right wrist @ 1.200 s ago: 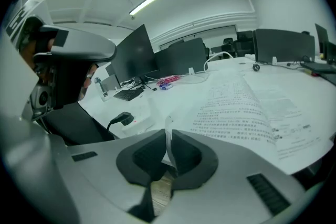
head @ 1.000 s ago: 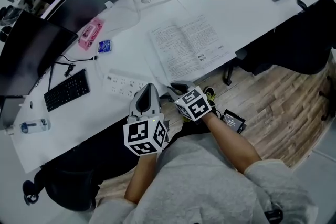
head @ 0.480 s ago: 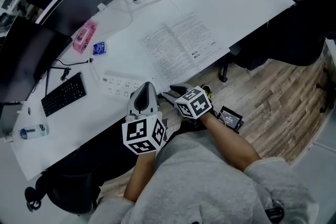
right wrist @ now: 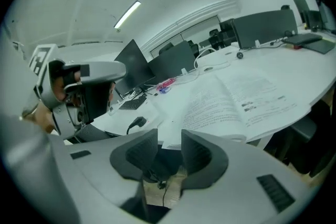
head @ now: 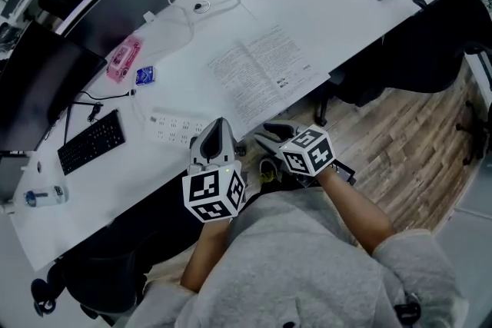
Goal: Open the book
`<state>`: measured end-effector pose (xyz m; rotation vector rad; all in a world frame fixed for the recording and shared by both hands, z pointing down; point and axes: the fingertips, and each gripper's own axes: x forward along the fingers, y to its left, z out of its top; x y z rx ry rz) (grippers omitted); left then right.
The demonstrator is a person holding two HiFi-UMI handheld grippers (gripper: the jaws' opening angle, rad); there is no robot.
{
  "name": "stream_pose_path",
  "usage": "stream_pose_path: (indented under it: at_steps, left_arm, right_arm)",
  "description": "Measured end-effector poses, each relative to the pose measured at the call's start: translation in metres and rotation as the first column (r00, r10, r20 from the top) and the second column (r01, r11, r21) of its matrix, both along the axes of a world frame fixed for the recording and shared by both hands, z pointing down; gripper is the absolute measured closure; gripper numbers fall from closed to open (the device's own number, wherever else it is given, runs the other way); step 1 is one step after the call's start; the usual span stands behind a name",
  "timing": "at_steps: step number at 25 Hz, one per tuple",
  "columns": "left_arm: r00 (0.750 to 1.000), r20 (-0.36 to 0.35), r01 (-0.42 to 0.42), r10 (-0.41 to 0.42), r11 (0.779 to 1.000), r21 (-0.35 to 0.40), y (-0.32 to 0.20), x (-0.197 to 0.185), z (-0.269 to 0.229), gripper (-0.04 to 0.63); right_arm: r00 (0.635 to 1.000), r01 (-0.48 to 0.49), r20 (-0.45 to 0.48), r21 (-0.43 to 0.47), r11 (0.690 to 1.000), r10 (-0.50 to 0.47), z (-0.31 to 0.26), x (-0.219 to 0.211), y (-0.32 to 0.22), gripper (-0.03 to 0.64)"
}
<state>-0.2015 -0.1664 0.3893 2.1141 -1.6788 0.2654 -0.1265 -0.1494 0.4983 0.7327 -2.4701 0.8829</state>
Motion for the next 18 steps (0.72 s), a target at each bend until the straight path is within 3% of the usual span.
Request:
stream_pose_path:
  at_steps: [4,9,11,15,18]
  left_arm:
    - [0.999,-0.009,-0.034,0.034,0.999,0.039,0.0,0.009,-0.019,0.586]
    - [0.999,0.013,-0.051,0.05,0.992,0.114,-0.005,0.008,-0.042,0.586]
    - [0.999,0.011,-0.045,0.044,0.994,0.1,-0.003,0.006,-0.037,0.586]
    - [1.0,-0.005,-0.029,0.029,0.997,0.073,0.002,0.003,-0.026,0.586]
    - [1.0,0.006,-0.03,0.029,0.996,0.079,0.0,0.003,-0.025,0.586]
  right_arm:
    - [0.998,-0.058,0.026,0.122,0.991,0.055,-0.057,0.037,-0.01,0.519]
    - [0.975,-0.214,0.11,0.27,0.939,0.191,-0.134,0.102,-0.023,0.564]
    - [0.96,-0.279,0.104,0.315,0.907,0.26,-0.154,0.134,-0.024,0.568]
    - [0.918,-0.346,-0.013,0.466,0.814,0.397,-0.18,0.189,-0.02,0.568]
    - [0.874,-0.413,-0.013,0.506,0.758,0.485,-0.188,0.209,-0.019,0.568]
